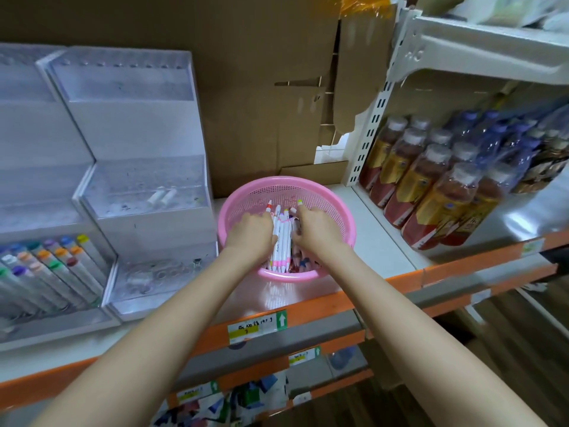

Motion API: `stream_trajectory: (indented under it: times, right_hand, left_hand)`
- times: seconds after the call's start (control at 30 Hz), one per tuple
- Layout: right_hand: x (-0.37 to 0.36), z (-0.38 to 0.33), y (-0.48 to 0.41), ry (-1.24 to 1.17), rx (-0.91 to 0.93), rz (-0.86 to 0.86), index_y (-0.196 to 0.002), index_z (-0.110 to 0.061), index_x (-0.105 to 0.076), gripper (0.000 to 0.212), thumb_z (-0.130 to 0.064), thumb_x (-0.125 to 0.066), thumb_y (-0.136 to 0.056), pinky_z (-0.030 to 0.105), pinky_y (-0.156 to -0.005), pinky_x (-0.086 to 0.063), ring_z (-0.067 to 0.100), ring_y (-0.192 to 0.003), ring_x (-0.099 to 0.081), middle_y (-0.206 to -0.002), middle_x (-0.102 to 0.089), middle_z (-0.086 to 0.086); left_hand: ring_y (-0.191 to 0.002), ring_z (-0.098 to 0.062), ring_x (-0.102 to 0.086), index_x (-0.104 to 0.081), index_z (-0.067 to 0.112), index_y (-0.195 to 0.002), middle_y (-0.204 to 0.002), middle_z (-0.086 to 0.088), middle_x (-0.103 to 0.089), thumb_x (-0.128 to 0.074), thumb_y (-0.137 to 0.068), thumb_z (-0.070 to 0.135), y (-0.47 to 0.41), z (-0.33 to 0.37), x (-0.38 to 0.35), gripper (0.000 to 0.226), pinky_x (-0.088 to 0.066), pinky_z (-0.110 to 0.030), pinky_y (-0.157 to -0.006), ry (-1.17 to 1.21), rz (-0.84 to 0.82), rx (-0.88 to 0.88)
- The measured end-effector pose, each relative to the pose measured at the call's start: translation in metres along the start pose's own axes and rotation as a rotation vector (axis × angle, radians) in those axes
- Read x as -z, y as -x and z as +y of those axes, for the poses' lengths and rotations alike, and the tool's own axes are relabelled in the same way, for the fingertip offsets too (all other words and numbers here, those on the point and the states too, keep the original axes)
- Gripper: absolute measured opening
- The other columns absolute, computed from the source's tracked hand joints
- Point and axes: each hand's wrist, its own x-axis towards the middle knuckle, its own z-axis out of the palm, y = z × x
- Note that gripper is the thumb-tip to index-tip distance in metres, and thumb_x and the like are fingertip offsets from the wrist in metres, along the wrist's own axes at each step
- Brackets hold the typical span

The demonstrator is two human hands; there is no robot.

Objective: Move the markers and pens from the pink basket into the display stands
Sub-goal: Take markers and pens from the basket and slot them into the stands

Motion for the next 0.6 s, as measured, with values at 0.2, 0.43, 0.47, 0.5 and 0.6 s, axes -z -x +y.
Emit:
stream_trajectory:
  times: [0.2,0.43,0.47,0.5,0.6]
  right_hand:
    - [0.0000,-0.0007,-0.0048,-0.073,-0.029,-0.051,-0.115,-0.004,-0.045,0.040,-0.019,-0.066,-0.084,0.039,-0.065,-0.044,0.037,-0.092,-0.061,-0.099,-0.064,0.017]
    - [0.0026,0.0009,-0.0057,-0.183,-0.048,-0.071,-0.092,-0.011,-0.042,0.042,-0.027,-0.078,-0.078,0.034,-0.064,-0.036,0.026,-0.079,-0.051,-0.083,-0.055,0.007]
    - [0.0021,0.0011,-0.0066,-0.181,-0.046,-0.070,-0.089,-0.011,-0.042,0.041,-0.027,-0.078,-0.078,0.034,-0.064,-0.035,0.025,-0.078,-0.051,-0.081,-0.054,0.006]
    - [0.0018,0.0012,-0.0074,-0.182,-0.041,-0.066,-0.087,-0.011,-0.043,0.040,-0.028,-0.078,-0.078,0.034,-0.064,-0.035,0.025,-0.077,-0.051,-0.080,-0.054,0.006]
    - [0.0006,0.0015,-0.0097,-0.206,0.002,-0.039,-0.092,-0.010,-0.052,0.031,-0.026,-0.076,-0.081,0.036,-0.070,-0.041,0.027,-0.086,-0.057,-0.091,-0.061,0.009]
  left_hand:
    - [-0.089,-0.028,-0.062,-0.061,0.013,-0.109,-0.100,-0.009,-0.068,-0.065,-0.086,0.033,-0.0048,-0.0059,0.0006,0.031,-0.052,-0.040,-0.078,0.154,-0.072,0.069]
    - [-0.078,-0.024,-0.061,-0.058,0.012,-0.089,-0.087,-0.006,-0.064,-0.065,-0.088,0.024,-0.0051,-0.0007,0.0055,0.014,-0.052,-0.035,-0.067,0.232,-0.075,0.149]
    - [-0.075,-0.022,-0.060,-0.057,0.013,-0.088,-0.085,-0.006,-0.063,-0.062,-0.090,0.022,-0.0050,-0.0003,0.0056,0.011,-0.051,-0.034,-0.064,0.239,-0.061,0.148]
    - [-0.073,-0.021,-0.060,-0.058,0.013,-0.088,-0.084,-0.006,-0.063,-0.060,-0.091,0.020,-0.0051,-0.0005,0.0056,0.008,-0.049,-0.032,-0.061,0.252,-0.056,0.153]
    - [-0.073,-0.023,-0.057,-0.056,0.012,-0.089,-0.086,-0.008,-0.064,-0.054,-0.092,0.015,-0.0067,-0.0026,0.0049,0.004,-0.044,-0.034,-0.060,0.300,-0.024,0.130]
